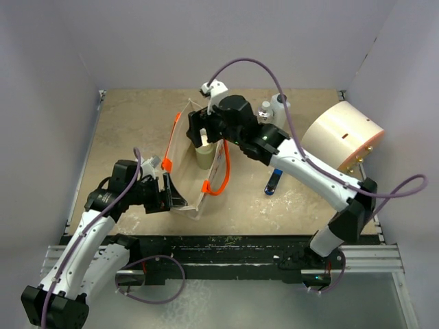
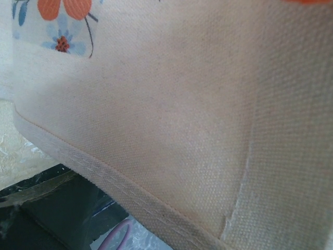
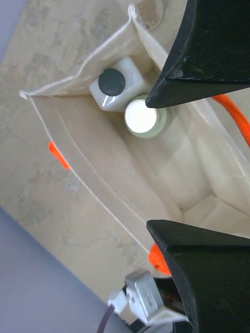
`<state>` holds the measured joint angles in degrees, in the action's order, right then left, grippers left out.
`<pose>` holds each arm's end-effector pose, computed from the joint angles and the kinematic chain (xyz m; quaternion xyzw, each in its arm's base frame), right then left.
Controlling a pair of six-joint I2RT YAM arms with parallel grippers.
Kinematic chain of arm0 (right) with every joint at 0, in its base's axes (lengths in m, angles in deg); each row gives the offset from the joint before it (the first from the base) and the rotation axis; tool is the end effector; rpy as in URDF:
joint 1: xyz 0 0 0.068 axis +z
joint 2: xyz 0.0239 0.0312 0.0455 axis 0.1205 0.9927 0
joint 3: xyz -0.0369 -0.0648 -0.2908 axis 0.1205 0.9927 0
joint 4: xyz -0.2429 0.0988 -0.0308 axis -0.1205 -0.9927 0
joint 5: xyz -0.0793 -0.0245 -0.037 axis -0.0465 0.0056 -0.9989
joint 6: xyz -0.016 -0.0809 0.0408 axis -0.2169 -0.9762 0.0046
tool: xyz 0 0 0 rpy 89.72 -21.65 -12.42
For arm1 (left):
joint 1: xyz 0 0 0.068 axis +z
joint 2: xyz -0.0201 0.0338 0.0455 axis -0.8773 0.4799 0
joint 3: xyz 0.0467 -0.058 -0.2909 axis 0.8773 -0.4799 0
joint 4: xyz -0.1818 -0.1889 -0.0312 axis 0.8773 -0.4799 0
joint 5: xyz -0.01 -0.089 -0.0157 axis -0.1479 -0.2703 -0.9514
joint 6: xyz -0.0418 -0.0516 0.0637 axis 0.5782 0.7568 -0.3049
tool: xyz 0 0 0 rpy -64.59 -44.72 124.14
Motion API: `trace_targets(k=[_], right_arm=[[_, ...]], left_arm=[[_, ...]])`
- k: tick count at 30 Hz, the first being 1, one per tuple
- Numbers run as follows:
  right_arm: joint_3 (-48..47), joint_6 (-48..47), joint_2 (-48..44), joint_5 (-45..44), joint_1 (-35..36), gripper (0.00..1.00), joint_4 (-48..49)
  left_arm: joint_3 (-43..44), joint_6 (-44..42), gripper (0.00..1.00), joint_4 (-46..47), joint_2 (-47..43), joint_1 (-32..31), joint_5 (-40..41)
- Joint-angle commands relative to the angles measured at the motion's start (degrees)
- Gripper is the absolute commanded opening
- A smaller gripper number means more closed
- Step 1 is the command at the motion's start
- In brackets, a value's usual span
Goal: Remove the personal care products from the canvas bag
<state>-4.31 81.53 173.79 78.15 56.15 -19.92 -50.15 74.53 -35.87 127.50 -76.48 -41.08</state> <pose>0.2765 0.3069 0.4496 -0.1902 0.7536 0.3020 0.5520 0.1306 -0.0818 0.2425 -0.0629 0.9082 -0.3753 0.1743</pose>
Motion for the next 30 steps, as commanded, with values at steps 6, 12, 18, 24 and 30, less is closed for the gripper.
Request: trace_targets(k=[6,12,18,24,30], right_arm=[[-8.2,-0.7,12.2,-5.0,1.0,0.87,-9.9],[-9.4,2.6,17.1,-10.6,1.0,0.87,-12.5],[-11.0,8.4,22.3,-12.8,1.0,0.88,-13.8],[-13.4,11.9,26.0,-17.3,1.0,0.9,-16.9],[-13.1,13.4,28.0,-20.3,0.5,0.92,-18.1]], left_arm=[[-0.3,-1.8,0.89,1.3,-0.7,-1.2,-1.4],[-0.2,-2.1,0.89,1.2,-1.3,-1.1,-1.6],[-0.2,-2.3,0.9,1.1,-2.1,-1.0,-1.8],[-0.2,-2.5,0.9,0.9,-2.5,-0.2,-2.2],[-0.1,-2.8,0.9,0.9,-2.6,0.5,-2.5]])
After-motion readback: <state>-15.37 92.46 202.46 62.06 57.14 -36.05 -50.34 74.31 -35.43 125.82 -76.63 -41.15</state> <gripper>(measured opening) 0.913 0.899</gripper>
